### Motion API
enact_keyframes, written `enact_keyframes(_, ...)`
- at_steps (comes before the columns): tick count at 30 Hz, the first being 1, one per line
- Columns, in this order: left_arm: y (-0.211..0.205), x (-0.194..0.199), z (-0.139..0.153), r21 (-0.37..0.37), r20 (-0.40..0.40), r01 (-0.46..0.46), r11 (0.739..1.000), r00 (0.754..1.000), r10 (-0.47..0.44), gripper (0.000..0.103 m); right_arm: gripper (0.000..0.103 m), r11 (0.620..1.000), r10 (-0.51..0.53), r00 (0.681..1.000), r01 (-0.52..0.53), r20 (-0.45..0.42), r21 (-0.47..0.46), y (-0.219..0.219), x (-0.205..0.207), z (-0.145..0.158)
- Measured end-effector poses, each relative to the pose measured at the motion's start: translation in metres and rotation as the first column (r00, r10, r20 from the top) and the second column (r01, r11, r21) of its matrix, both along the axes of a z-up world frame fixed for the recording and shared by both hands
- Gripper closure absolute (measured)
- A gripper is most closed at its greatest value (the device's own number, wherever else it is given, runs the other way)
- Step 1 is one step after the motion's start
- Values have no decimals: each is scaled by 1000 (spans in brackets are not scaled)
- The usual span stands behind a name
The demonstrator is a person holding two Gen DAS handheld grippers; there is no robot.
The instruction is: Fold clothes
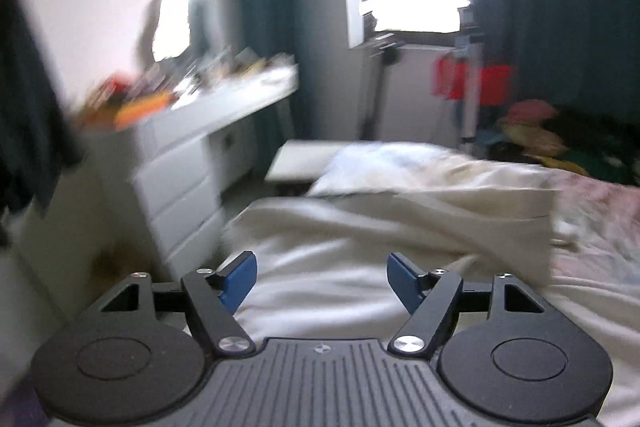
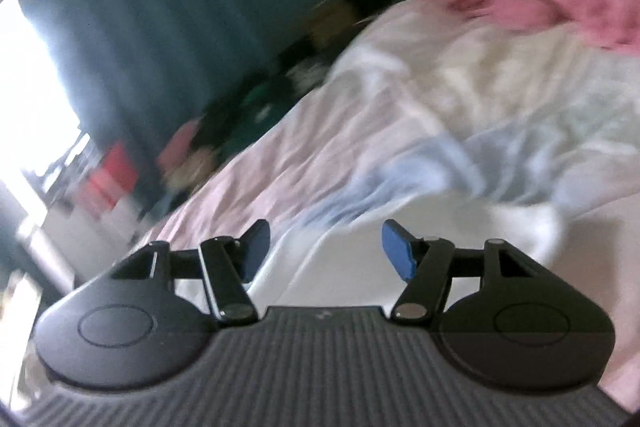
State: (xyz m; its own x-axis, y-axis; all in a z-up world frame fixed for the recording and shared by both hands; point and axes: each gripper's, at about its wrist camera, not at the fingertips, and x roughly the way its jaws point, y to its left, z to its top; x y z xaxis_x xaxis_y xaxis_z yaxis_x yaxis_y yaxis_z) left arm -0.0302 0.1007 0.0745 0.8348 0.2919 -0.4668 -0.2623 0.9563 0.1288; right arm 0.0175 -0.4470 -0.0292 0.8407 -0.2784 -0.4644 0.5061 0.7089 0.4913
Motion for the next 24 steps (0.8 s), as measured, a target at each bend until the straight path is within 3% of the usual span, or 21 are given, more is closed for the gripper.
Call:
enact_keyframes(5, -87, 57, -20, 45, -40, 246, 968, 969, -244, 25, 38, 988, 156, 987, -156, -41, -17, 28, 26, -4)
enact_keyframes(13, -213, 190, -99, -28, -111, 418, 908, 902, -418, 25, 38, 983, 175, 981, -179, -84, -44, 39, 44, -18)
enact_keyframes(15, -240, 215, -121, -6, -119, 450, 893, 887, -447, 25, 38, 986, 162, 983, -164, -85, -25, 34, 51, -25)
enact_keyframes(17, -263, 240, -143, 59, -124, 461, 885, 883, -452, 25, 38, 990, 137, 986, -139, -90, -16, 28, 60, -30)
enact_keyframes(20, -287, 288, -173, 155, -155, 415, 896, 906, -393, 29, 38, 994, 113, 990, -112, -85, 14, 15, 70, -39)
enact_keyframes(24, -295, 336, -199, 159, -234, 341, 927, 925, -300, 45, 38, 994, 101, 989, -96, -106, 51, 6, 80, -54)
